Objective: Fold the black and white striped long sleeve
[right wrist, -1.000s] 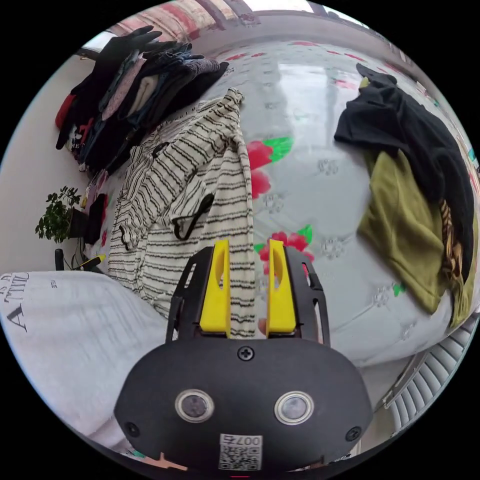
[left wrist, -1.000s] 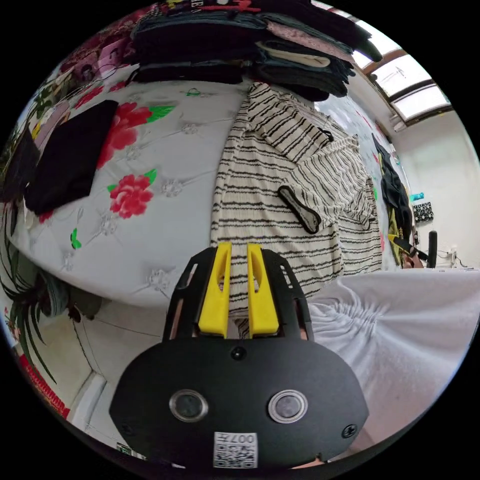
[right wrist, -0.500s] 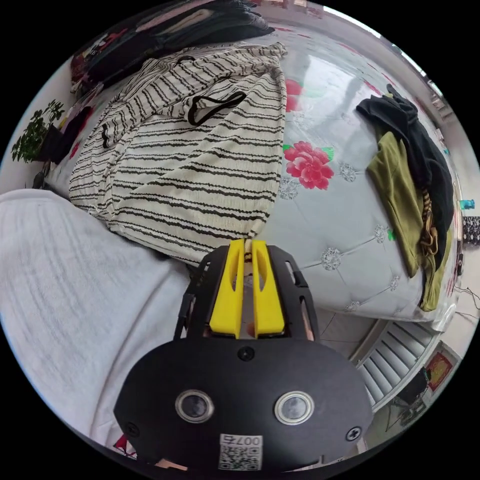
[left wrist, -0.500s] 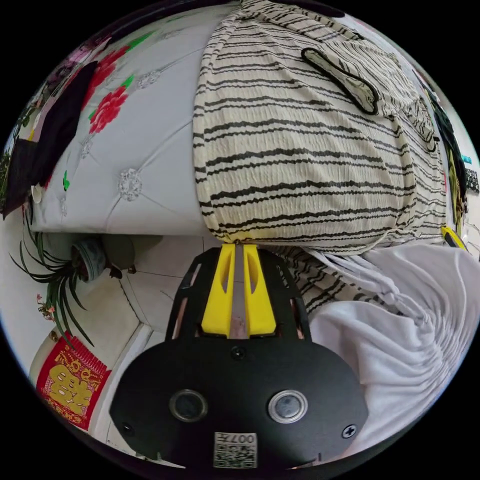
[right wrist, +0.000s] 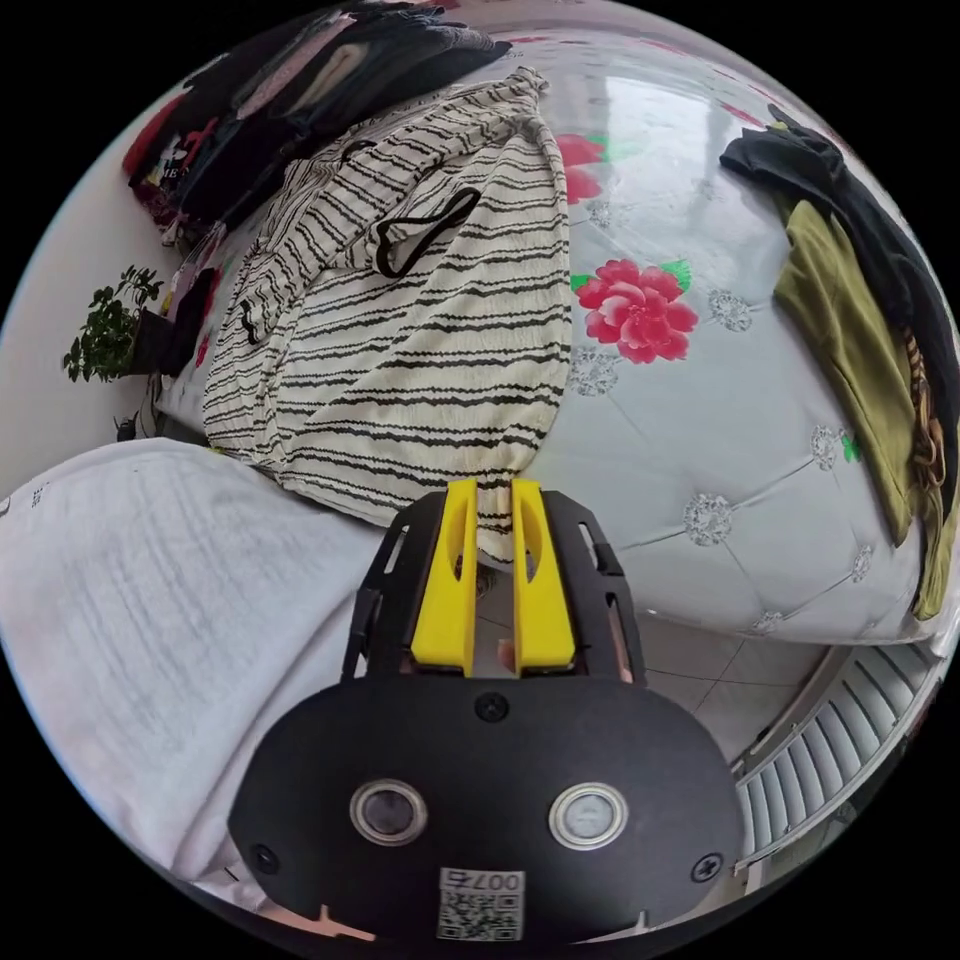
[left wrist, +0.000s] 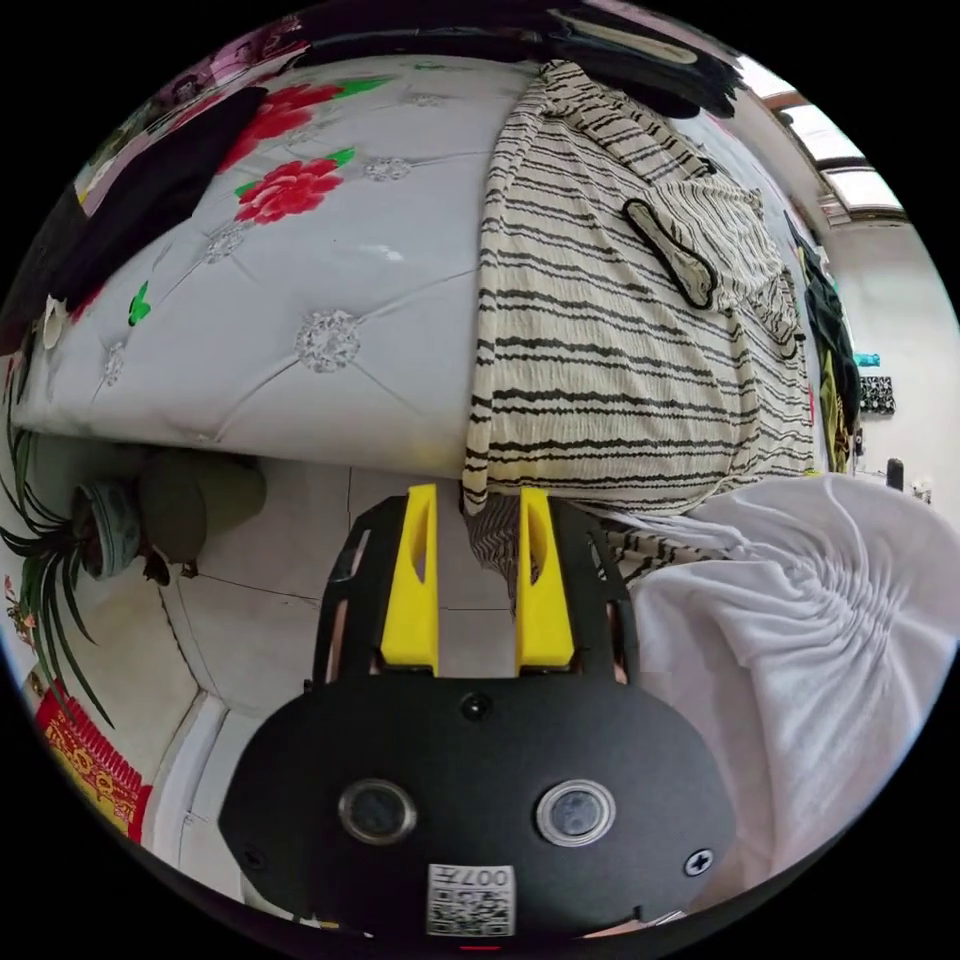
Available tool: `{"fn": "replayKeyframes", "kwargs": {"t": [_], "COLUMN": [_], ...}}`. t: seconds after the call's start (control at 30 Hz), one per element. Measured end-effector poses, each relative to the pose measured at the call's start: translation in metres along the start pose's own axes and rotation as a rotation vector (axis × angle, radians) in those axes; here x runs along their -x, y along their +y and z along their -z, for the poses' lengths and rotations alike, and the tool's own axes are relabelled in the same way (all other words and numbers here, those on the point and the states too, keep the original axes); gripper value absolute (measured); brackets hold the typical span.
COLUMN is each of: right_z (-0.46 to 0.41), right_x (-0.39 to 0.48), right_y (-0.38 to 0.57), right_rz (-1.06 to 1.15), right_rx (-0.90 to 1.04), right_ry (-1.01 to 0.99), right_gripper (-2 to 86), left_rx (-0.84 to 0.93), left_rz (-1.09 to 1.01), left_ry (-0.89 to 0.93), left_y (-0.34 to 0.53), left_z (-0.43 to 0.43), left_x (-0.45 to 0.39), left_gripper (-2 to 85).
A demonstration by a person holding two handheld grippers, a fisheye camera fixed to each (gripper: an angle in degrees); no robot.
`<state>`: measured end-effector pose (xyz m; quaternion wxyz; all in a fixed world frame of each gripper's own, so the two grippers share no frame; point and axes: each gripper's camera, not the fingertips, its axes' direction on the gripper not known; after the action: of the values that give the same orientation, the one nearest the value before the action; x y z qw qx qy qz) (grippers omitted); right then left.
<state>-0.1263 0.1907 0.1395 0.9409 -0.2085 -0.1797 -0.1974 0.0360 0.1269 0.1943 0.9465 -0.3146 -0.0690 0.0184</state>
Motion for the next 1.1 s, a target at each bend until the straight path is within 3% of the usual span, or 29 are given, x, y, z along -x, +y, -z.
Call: {"fn": "replayKeyframes", "kwargs": {"t": [0.1, 0.2, 0.37, 0.53, 0.7, 0.87, 1.1], "right_z": [0.0, 0.002, 0.036, 0.087, 0.125, 0.112, 0.055], "right_x": [-0.007, -0.017, -0.045, -0.079, -0.097, -0.099, -0.103], "right_y": [-0.003, -0.004, -0.015, -0.059, -0.115, -0.118, -0.083], "right_rz": [0.0, 0.001, -0.053, -0.13, -0.274, -0.284, -0.276], "right_rx": [0.029, 0.043, -0.113, -0.304, -0.518, -0.493, -0.332], "right_ry": [-0.014, -0.114, -0.344, -0.536, -0.509, -0.435, -0.259], "right_gripper": [0.1, -0.1, -0.2, -0.1, 1.3, 3.5, 6.5], "left_rx": [0.113, 0.169, 0.183, -0.118, -0.371, -0.503, -0.245], "left_rz": [-0.082, -0.156, -0.202, -0.126, 0.163, 0.22, 0.139], "left_ry": [-0.116, -0.117, 0.144, 0.588, 0.742, 0.658, 0.309], "left_y": [-0.016, -0.022, -0.038, -0.102, -0.161, -0.169, -0.137], "left_z": [-0.011, -0.012, 0.019, 0.096, 0.117, 0.12, 0.069], "left_x": [-0.014, -0.014, 0.019, 0.077, 0.117, 0.113, 0.096], "left_gripper": [7.5, 1.7, -0.1, 0.0, 3.0, 9.1, 10.4]}}
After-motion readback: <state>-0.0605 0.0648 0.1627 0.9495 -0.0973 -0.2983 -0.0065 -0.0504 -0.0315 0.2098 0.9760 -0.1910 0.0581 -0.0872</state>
